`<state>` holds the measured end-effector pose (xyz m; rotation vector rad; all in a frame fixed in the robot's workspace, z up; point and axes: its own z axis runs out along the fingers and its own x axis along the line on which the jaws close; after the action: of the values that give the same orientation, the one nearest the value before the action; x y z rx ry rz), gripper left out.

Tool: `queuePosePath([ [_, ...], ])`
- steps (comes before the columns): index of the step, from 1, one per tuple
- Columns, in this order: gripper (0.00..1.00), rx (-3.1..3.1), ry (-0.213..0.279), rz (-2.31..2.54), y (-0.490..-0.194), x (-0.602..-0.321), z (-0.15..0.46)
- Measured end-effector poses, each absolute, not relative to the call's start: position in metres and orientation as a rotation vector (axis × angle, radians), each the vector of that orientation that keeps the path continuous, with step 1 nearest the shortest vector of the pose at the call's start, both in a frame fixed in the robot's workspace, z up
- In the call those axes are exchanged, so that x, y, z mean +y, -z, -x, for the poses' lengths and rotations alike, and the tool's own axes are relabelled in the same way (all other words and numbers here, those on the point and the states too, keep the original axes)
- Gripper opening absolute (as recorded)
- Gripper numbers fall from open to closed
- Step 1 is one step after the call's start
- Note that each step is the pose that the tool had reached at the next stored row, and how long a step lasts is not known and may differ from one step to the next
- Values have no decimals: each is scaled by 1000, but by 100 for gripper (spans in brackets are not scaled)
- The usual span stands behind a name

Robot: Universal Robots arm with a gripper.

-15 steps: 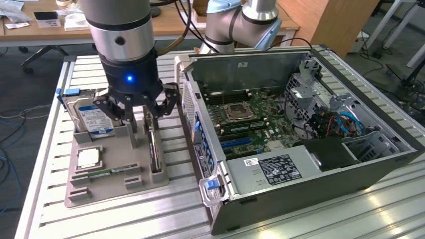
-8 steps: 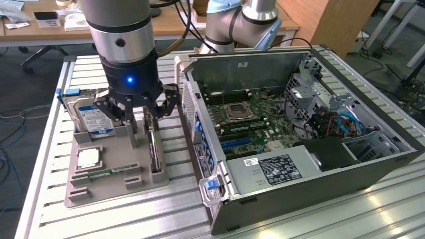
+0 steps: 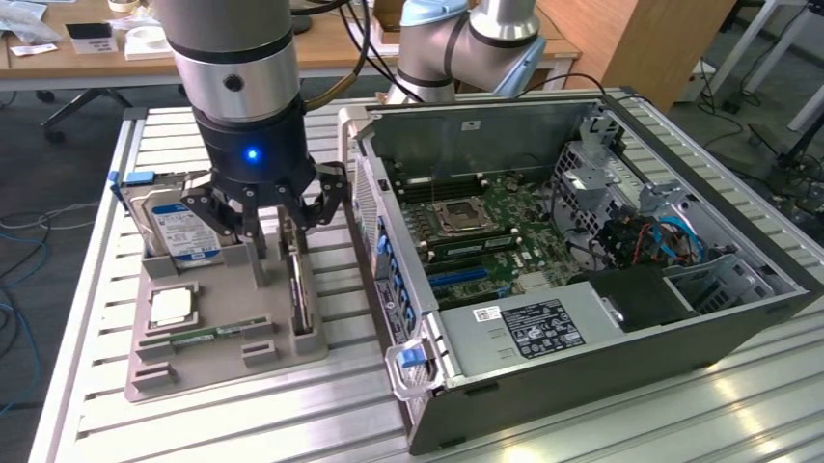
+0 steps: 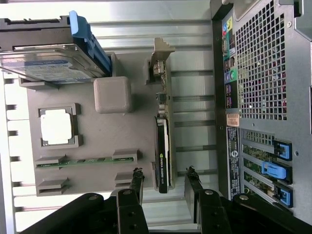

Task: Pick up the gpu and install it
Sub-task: 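Pick up the gpu and move the gpu toward the slot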

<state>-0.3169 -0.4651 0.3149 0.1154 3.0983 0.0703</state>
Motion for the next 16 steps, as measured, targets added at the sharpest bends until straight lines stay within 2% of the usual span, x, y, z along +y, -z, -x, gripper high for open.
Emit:
queuePosePath([
  [16,47,3099,-70,-115,-296,-465,317],
])
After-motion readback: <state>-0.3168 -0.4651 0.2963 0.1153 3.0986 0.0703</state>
